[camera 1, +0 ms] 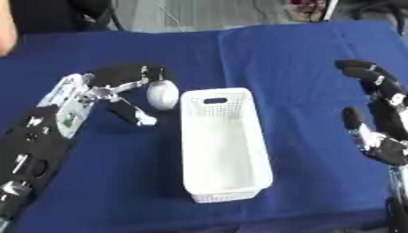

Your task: Pick up objects on the table and place them in the box.

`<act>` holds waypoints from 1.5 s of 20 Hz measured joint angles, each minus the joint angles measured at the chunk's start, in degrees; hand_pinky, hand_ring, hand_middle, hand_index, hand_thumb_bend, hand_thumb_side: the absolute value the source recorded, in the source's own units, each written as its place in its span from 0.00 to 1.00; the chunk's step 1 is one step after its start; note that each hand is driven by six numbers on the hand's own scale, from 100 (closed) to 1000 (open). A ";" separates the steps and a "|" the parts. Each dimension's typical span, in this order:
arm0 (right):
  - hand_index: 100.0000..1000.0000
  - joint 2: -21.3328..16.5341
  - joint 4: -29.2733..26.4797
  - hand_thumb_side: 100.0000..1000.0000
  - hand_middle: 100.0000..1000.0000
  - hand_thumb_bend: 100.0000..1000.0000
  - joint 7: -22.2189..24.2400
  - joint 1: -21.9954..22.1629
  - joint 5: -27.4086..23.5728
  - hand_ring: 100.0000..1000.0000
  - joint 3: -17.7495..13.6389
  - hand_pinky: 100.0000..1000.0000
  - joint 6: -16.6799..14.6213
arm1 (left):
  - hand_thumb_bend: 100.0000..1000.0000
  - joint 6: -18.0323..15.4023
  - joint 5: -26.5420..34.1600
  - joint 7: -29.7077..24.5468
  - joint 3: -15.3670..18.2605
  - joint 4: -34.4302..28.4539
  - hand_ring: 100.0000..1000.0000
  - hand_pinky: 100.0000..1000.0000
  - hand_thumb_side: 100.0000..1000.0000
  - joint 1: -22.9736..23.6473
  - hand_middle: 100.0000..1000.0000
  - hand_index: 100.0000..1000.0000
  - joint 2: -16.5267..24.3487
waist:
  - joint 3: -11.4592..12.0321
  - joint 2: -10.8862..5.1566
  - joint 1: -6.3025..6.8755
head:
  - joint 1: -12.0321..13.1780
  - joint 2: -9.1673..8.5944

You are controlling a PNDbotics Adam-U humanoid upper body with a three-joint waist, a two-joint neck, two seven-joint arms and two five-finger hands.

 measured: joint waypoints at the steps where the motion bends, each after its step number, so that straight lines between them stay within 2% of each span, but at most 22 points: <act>1: 0.83 0.00 0.01 0.48 0.83 0.16 0.03 -0.02 -0.10 0.89 0.01 1.00 -0.02 | 1.00 -0.04 -0.94 0.53 0.08 0.47 0.79 0.76 0.55 -0.27 0.84 0.97 0.00 | -0.16 0.11 -0.08 | 0.01 -0.25; 9: 0.83 0.00 0.29 0.48 0.83 0.15 0.53 -1.02 -0.41 0.89 0.32 1.00 -0.29 | 1.00 -0.43 -7.78 4.69 1.43 4.93 0.77 0.73 0.54 -1.26 0.82 0.96 0.04 | -1.71 1.60 -0.19 | 0.03 -1.86; 11: 0.83 -0.01 0.30 0.49 0.83 0.15 0.60 -1.29 -0.58 0.89 0.32 1.00 -0.37 | 0.94 -0.57 -8.96 5.43 1.78 5.68 0.73 0.67 0.52 -1.67 0.80 0.95 0.05 | -1.91 1.67 -0.24 | 0.03 -1.97; 12: 0.83 -0.01 0.30 0.49 0.83 0.15 0.61 -1.45 -0.62 0.89 0.32 1.00 -0.37 | 0.94 -0.62 -9.47 5.75 1.91 5.95 0.73 0.67 0.52 -1.76 0.80 0.95 0.05 | -1.93 1.71 -0.24 | 0.03 -1.99; 13: 0.83 -0.01 0.30 0.49 0.83 0.14 0.61 -1.49 -0.64 0.89 0.32 1.00 -0.37 | 0.85 -0.66 -9.91 6.10 2.11 6.14 0.69 0.60 0.47 -1.87 0.79 0.94 0.05 | -1.93 1.77 -0.24 | 0.03 -2.02; 14: 0.83 -0.01 0.30 0.49 0.83 0.14 0.61 -1.49 -0.64 0.89 0.32 1.00 -0.37 | 0.88 -0.64 -10.32 6.40 2.21 6.33 0.70 0.61 0.49 -1.97 0.79 0.94 0.06 | -1.93 1.85 -0.25 | 0.03 -2.13; 15: 0.83 -0.01 0.31 0.49 0.83 0.14 0.61 -1.49 -0.64 0.89 0.31 1.00 -0.37 | 0.64 -0.61 -10.71 6.68 2.33 6.47 0.63 0.49 0.37 -2.03 0.76 0.92 0.06 | -1.93 1.95 -0.25 | 0.03 -2.18; 16: 0.83 -0.01 0.31 0.49 0.83 0.14 0.61 -1.49 -0.64 0.89 0.31 1.00 -0.37 | 0.65 -0.46 -11.03 6.91 2.47 6.66 0.63 0.49 0.40 -2.06 0.76 0.92 0.08 | -1.92 1.99 -0.25 | 0.03 -2.20; 17: 0.83 -0.01 0.31 0.49 0.83 0.14 0.62 -1.49 -0.64 0.89 0.30 1.00 -0.37 | 0.35 -0.34 -11.23 7.20 2.55 6.75 0.55 0.39 0.32 -2.06 0.71 0.89 0.10 | -1.87 2.00 -0.25 | 0.03 -2.20; 18: 0.83 -0.01 0.32 0.49 0.83 0.14 0.62 -1.49 -0.64 0.89 0.30 1.00 -0.37 | 0.28 -0.15 -11.29 7.58 2.68 6.79 0.53 0.36 0.29 -2.01 0.69 0.88 0.12 | -1.85 2.01 -0.25 | 0.03 -2.21; 19: 0.83 -0.01 0.32 0.49 0.83 0.14 0.63 -1.49 -0.64 0.89 0.30 1.00 -0.36 | 0.05 0.14 -11.27 7.95 2.83 6.80 0.46 0.28 0.28 -1.85 0.66 0.86 0.13 | -1.84 2.01 -0.25 | 0.03 -2.22; 20: 0.83 -0.01 0.32 0.49 0.83 0.14 0.63 -1.49 -0.64 0.89 0.29 1.00 -0.36 | 0.00 0.48 -11.07 8.42 2.95 6.78 0.43 0.25 0.27 -1.67 0.64 0.85 0.16 | -1.82 2.01 -0.25 | 0.03 -2.22; 22: 0.83 -0.01 0.32 0.49 0.83 0.14 0.63 -1.49 -0.64 0.89 0.29 1.00 -0.36 | 0.00 1.30 -10.37 9.54 3.15 6.84 0.39 0.19 0.34 -1.28 0.59 0.81 0.39 | -1.80 2.01 -0.24 | 0.03 -2.23; 23: 0.83 -0.01 0.32 0.49 0.83 0.14 0.64 -1.49 -0.64 0.89 0.29 1.00 -0.35 | 0.00 1.76 -9.80 10.09 3.16 6.93 0.37 0.17 0.42 -1.02 0.58 0.80 0.58 | -1.76 2.01 -0.26 | 0.03 -2.23; 24: 0.83 -0.01 0.32 0.49 0.83 0.14 0.65 -1.49 -0.64 0.89 0.28 1.00 -0.34 | 0.00 2.25 -9.23 10.59 3.17 7.04 0.37 0.16 0.45 -0.83 0.56 0.79 0.70 | -1.68 2.01 -0.26 | 0.03 -2.23; 30: 0.84 -0.01 0.32 0.49 0.83 0.14 0.71 -1.48 -0.64 0.89 0.28 1.00 -0.28 | 0.00 3.83 -6.03 12.09 3.17 7.07 0.35 0.15 0.47 -0.09 0.54 0.76 1.11 | -1.50 2.01 -0.31 | 0.03 -2.32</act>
